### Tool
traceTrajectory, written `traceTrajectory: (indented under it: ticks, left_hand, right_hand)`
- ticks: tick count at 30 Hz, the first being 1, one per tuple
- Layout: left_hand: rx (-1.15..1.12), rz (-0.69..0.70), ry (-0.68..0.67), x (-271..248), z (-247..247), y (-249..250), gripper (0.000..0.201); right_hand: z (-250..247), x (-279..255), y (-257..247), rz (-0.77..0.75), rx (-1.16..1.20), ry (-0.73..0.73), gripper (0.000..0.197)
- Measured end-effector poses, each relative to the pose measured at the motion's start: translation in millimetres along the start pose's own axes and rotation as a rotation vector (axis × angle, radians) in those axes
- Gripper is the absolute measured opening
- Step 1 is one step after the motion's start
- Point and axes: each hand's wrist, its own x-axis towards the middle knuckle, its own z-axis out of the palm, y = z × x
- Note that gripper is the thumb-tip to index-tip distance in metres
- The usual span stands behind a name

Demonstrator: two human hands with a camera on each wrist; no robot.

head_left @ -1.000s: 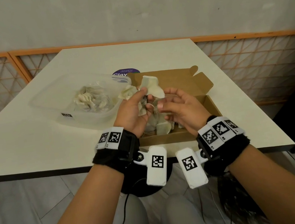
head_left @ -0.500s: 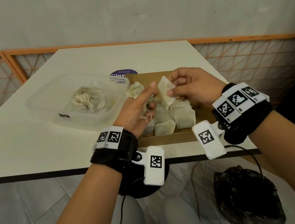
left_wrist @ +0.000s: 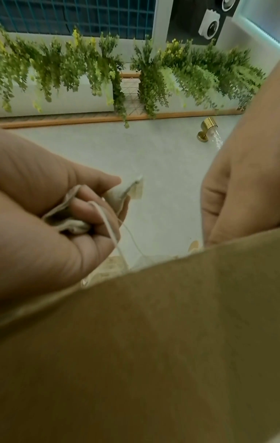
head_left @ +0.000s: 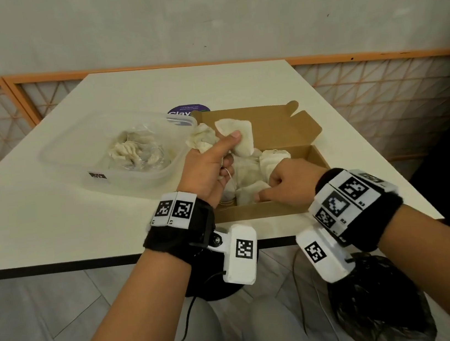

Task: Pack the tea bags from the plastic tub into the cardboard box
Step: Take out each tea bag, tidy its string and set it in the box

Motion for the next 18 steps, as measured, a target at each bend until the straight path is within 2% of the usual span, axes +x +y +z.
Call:
traceTrajectory:
  ticks: [4,8,11,15,18]
  left_hand:
    - [-0.019,0.004,0.015,0.4,-0.5,-0.8,0.017]
    - [0.006,-0.006,0.039,2.2,-0.1,-2.1,0.016]
    - [0.094,0.002,0.054,2.0,0.9,-3.2,0.013]
    - [0.151,-0.004,-0.002,-3.0,4.3,-1.5,0.014]
    - [0.149,-0.028,-0.031,-4.6,5.4,0.1,0.008]
  right_hand:
    - [-19.3,-1.0,4.2,-0.109,0.203,0.07,0.006]
    - [-54.4,-17.4,0.8,-0.304,0.313,0.068,0.01]
    - [-69.7,-25.7,-6.1,-0.381,0.423,0.071,0.011]
    - [-65.6,-8.9,-13.4,-0.364,0.438,0.254,0.006]
    - [-59.4,5.7,-14.0,-0.318,0.472,0.283,0.012]
